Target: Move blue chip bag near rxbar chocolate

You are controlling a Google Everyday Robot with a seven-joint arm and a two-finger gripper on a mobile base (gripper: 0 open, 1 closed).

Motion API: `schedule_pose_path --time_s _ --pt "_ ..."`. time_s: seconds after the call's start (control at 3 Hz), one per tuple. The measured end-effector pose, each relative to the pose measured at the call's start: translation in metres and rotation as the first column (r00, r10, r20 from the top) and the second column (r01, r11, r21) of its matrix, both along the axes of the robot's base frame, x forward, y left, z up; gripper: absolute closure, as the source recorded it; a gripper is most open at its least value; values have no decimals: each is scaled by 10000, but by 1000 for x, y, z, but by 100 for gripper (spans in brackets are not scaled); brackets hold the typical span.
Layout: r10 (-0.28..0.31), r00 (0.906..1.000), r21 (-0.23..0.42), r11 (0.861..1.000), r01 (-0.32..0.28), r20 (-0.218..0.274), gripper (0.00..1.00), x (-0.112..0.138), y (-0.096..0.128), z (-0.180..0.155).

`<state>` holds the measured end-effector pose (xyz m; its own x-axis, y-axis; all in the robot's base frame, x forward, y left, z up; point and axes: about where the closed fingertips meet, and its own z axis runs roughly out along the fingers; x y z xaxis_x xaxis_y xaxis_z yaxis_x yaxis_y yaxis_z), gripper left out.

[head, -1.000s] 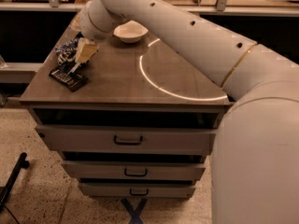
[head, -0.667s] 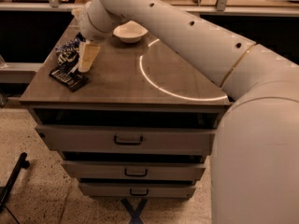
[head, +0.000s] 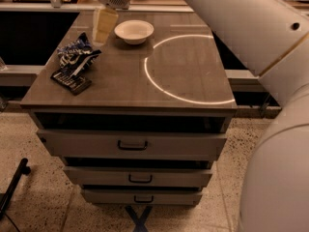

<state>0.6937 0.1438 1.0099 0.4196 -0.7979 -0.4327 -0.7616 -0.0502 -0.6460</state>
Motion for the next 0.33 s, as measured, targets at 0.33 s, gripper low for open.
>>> schedule_pose_path --time_s 0.33 --pt "-17 10000 -31 10000 17 3 0 -1 -2 3"
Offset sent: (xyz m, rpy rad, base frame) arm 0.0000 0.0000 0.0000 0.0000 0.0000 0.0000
